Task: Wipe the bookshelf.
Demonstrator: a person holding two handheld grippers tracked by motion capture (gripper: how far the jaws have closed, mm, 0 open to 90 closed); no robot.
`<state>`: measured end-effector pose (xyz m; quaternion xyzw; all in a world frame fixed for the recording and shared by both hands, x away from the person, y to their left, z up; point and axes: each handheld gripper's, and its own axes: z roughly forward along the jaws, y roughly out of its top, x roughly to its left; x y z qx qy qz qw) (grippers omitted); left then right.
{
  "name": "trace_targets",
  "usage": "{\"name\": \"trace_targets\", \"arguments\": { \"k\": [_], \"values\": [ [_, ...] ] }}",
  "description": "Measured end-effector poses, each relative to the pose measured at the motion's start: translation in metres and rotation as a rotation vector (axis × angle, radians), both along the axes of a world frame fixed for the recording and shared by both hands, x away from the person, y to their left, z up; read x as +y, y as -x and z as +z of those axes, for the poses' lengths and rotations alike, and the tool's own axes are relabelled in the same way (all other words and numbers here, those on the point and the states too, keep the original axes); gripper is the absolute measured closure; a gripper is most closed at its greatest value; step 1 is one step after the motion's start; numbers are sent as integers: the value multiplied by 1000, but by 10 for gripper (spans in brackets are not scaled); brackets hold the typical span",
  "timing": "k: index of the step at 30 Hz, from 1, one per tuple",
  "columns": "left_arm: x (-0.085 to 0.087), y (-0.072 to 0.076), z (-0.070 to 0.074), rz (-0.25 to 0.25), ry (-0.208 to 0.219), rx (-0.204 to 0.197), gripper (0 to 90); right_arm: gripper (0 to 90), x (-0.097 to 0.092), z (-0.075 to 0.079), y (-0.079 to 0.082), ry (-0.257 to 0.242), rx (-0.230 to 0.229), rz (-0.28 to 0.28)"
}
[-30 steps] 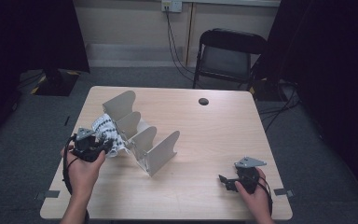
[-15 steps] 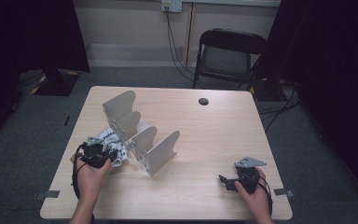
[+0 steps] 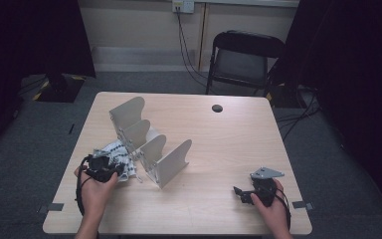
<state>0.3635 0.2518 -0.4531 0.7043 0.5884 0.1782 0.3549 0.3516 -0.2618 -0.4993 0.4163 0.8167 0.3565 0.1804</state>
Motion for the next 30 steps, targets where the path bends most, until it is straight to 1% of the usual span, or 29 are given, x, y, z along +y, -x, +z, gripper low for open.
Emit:
{"name": "trace_targets", "arguments": {
  "k": [5,6,11,12,14,16,18,20,22,23,24,25,26,30],
  "values": [
    [13,6,26,32,-3,-57,761,130,0,0,0,0,0,0],
    [17,7,34,40,-5,-79,762,130,0,0,0,0,0,1],
    [25,6,53,61,-18,-122,761,130,0,0,0,0,1,0],
    [26,4,56,59,-14,-132,761,130,0,0,0,0,0,0],
    [27,1,63,66,-24,-154,761,130,0,0,0,0,1,1],
    [27,-2,70,61,-11,-170,760,130,0,0,0,0,1,0],
    [26,-5,76,57,11,-199,760,130,0,0,0,0,1,0],
    [25,-10,79,55,17,-205,760,130,0,0,0,0,0,0],
    [21,-14,81,46,-8,-208,759,130,0,0,0,0,0,0],
    [19,-17,80,40,-5,-207,759,131,0,0,0,0,0,0],
    [17,-20,79,33,-17,-203,759,130,0,0,0,0,1,0],
    [16,-22,77,31,-20,-199,759,130,0,0,0,0,0,1],
    [16,-25,74,29,-14,-191,759,130,0,0,0,0,0,0],
    [18,-33,60,45,-10,-158,759,130,0,0,0,0,0,0]
  ]
}}
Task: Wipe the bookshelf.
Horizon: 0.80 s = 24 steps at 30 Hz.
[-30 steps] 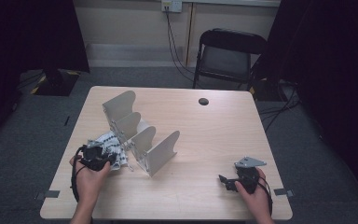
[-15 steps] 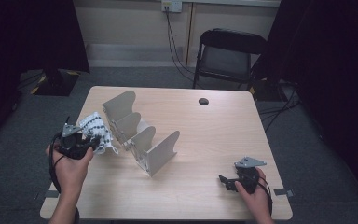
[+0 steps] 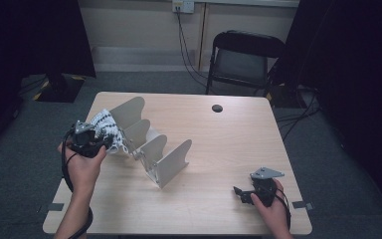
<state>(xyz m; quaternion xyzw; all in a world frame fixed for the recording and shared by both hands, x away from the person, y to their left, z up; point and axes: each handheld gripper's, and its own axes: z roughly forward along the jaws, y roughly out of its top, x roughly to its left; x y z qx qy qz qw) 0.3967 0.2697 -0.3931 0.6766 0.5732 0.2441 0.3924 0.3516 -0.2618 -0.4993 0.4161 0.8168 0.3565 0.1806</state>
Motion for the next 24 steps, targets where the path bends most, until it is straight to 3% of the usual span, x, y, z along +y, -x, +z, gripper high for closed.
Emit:
{"name": "trace_targets", "arguments": {
  "k": [4,7,19,24],
  "values": [
    [1,-3,-14,-4,11,26,759,130,0,0,0,0,0,1],
    [-1,-3,-23,-12,-5,59,759,130,0,0,0,0,0,0],
    [-6,1,-52,-44,-11,113,759,130,0,0,0,0,0,1],
    [-7,5,-64,-61,-3,153,759,131,0,0,0,0,0,0]
  ]
}}
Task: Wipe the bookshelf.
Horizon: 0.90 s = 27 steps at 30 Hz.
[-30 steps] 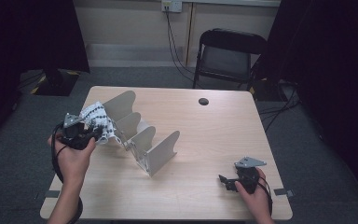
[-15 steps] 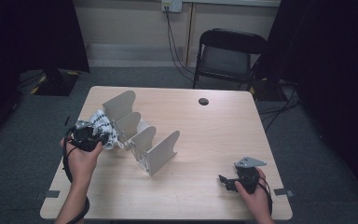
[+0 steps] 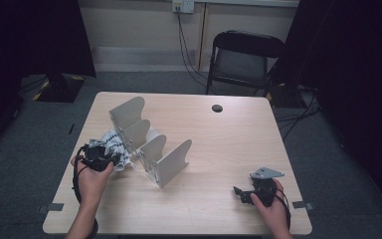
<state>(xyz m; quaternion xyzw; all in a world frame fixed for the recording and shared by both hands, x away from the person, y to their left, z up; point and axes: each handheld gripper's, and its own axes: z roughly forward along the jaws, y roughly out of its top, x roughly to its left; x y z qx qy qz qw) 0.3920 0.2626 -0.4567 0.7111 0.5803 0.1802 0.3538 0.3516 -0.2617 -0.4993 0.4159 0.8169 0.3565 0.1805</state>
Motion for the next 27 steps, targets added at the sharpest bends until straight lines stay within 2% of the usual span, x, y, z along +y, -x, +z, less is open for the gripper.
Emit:
{"name": "trace_targets", "arguments": {
  "k": [1,4,7,13,20,27],
  "values": [
    [0,0,-2,-9,-2,14,759,130,0,0,0,0,0,0],
    [0,2,-5,-15,-8,24,759,131,0,0,0,0,0,0],
    [0,5,-6,-16,4,21,759,131,0,0,0,0,1,0],
    [4,10,9,-3,9,-8,760,131,0,0,0,0,1,0],
    [18,15,42,41,12,-98,759,131,0,0,0,0,0,0],
    [14,11,76,52,-7,-199,759,130,0,0,0,0,1,1]
  ]
}}
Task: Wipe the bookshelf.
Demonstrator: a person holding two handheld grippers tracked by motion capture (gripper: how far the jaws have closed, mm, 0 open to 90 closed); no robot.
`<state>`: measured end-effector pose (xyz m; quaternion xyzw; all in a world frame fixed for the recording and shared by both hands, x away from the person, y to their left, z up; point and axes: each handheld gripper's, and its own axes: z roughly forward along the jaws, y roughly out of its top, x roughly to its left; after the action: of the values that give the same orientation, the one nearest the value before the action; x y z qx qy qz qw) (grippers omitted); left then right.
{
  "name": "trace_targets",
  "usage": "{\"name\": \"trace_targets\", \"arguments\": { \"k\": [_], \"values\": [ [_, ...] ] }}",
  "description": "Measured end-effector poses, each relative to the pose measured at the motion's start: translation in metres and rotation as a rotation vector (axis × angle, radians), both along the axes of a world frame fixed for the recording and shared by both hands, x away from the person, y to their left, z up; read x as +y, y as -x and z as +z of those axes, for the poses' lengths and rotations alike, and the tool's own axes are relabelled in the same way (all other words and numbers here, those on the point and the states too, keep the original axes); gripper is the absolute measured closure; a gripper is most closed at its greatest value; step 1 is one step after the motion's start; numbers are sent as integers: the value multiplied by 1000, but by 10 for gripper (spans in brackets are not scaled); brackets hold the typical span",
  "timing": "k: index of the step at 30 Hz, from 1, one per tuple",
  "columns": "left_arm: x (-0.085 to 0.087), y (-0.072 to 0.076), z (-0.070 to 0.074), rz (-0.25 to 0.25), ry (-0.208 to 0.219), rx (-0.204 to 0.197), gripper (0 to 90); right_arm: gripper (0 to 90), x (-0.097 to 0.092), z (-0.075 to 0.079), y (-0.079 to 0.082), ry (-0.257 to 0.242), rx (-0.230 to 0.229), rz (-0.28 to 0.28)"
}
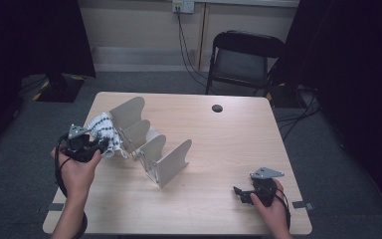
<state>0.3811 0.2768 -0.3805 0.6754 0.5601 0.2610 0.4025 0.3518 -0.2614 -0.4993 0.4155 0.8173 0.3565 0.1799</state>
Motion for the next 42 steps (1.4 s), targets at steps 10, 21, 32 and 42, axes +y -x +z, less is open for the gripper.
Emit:
{"name": "trace_targets", "arguments": {
  "k": [10,21,32,42],
  "values": [
    [-11,-16,-10,-6,-21,11,755,130,0,0,0,0,0,0],
    [-11,-19,-43,-8,-9,91,756,130,0,0,0,0,0,0],
    [-12,-12,-75,-26,5,156,756,131,0,0,0,0,-1,0],
    [-16,-2,-95,-48,1,185,756,131,0,0,0,1,-1,0]
  ]
}}
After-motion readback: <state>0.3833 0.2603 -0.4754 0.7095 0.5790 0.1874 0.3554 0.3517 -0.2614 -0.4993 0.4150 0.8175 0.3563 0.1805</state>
